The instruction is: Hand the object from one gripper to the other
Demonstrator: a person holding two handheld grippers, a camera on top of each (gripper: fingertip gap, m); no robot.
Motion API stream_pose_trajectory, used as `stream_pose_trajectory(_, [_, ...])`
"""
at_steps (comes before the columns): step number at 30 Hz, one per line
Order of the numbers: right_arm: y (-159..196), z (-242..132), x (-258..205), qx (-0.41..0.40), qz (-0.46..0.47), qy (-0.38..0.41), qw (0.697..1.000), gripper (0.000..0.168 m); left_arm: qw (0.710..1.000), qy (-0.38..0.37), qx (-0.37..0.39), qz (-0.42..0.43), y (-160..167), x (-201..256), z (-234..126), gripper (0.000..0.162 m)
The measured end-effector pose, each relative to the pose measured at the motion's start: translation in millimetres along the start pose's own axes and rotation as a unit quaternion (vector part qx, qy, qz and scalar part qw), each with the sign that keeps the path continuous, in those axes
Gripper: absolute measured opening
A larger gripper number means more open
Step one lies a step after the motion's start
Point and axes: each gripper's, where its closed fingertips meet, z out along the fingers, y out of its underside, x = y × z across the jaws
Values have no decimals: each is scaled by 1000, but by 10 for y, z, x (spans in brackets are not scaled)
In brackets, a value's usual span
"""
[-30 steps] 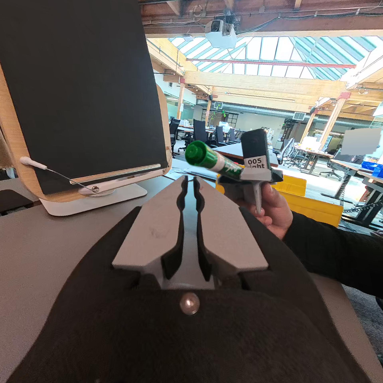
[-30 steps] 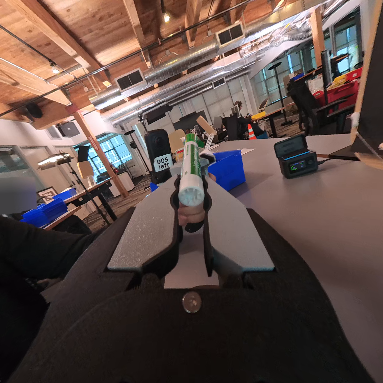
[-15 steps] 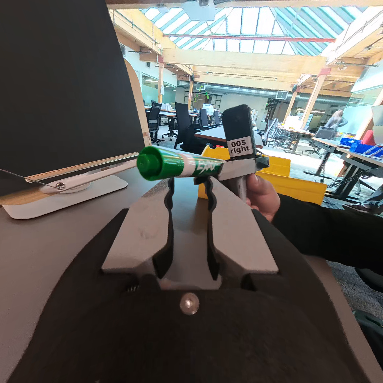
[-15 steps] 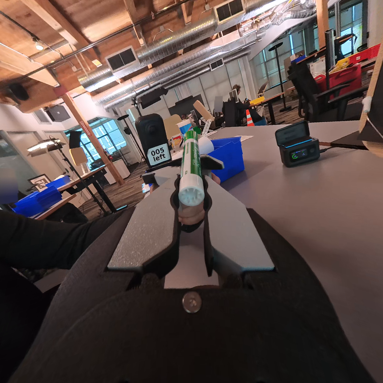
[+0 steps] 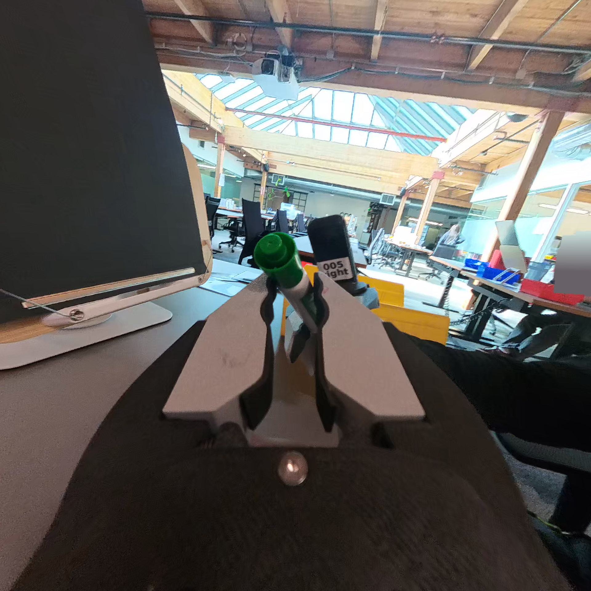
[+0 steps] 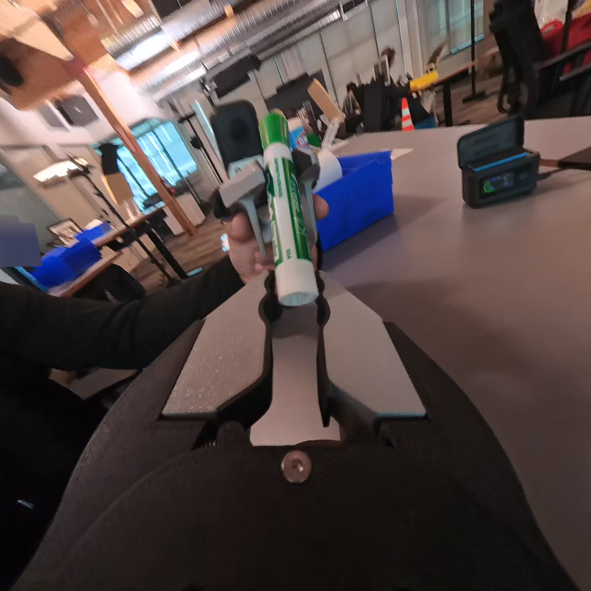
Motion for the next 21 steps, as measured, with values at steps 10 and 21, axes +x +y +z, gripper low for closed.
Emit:
stream_pose_trajectory(10, [-64, -180, 414, -21, -118, 185, 975, 37, 988, -105, -109, 14, 315, -414, -100, 16])
stream_pose_trajectory(21, [222, -30, 538, -139, -300, 283, 900, 14, 981, -79, -176, 20, 610, -245, 59, 16])
